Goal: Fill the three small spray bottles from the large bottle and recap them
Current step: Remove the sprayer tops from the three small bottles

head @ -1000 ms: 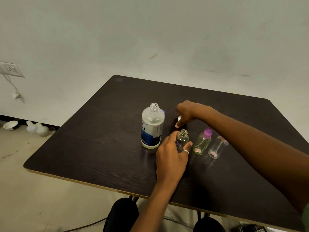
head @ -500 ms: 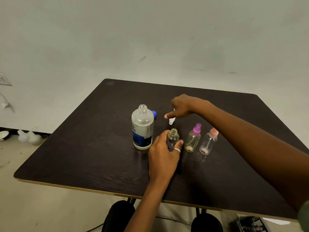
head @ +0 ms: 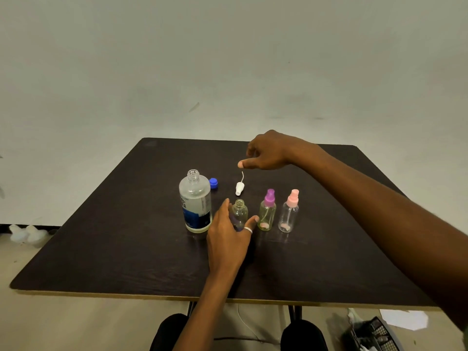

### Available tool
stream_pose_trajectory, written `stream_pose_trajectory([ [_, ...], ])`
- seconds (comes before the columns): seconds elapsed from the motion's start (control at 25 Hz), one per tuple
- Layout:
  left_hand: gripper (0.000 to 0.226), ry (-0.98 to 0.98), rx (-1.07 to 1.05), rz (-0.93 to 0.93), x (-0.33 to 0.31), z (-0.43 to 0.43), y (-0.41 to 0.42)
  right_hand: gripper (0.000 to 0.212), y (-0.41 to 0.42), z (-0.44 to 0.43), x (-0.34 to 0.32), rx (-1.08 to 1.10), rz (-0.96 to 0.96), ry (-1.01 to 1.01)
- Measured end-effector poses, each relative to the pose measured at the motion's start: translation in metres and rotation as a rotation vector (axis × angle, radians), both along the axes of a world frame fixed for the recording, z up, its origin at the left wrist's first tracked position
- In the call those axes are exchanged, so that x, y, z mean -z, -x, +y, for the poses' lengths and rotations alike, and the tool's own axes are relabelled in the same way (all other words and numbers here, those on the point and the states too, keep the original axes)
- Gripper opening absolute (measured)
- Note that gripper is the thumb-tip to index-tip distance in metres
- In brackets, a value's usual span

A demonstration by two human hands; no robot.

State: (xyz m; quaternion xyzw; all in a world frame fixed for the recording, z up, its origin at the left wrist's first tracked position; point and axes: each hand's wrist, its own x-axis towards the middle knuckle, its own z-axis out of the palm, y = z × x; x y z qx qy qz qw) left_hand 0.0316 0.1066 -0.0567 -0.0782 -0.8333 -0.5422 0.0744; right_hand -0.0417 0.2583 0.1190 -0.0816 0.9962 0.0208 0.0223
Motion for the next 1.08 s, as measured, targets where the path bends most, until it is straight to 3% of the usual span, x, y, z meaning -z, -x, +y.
stream_pose_trajectory([
  [0.12,0.090,0.050,-0.046,0.036,-0.004,-0.004,-0.022,0.045,-0.021,0.003,-0.008,-0.036,0.017,0.042],
  [0.24,0.069,0.126,-0.090,0.335,-0.001,-0.006,-0.059,0.033,-0.044,0.004,-0.009,-0.067,-0.048,0.108],
  [0.32,0.058,0.135,-0.052,0.432,0.001,0.003,-0.075,0.030,-0.055,0.000,-0.003,-0.065,-0.098,0.087],
  [0.56,0.061,0.098,0.004,0.234,-0.010,0.030,-0.071,0.027,-0.065,-0.011,0.028,-0.018,-0.135,-0.137],
  [0.8,0.063,0.093,0.011,0.136,-0.006,0.036,-0.059,0.014,-0.069,-0.012,0.034,-0.066,-0.118,-0.146],
  [1.08,0.035,-0.007,0.040,0.158,-0.003,0.047,-0.045,0.014,-0.076,-0.008,0.039,-0.122,-0.105,-0.131],
])
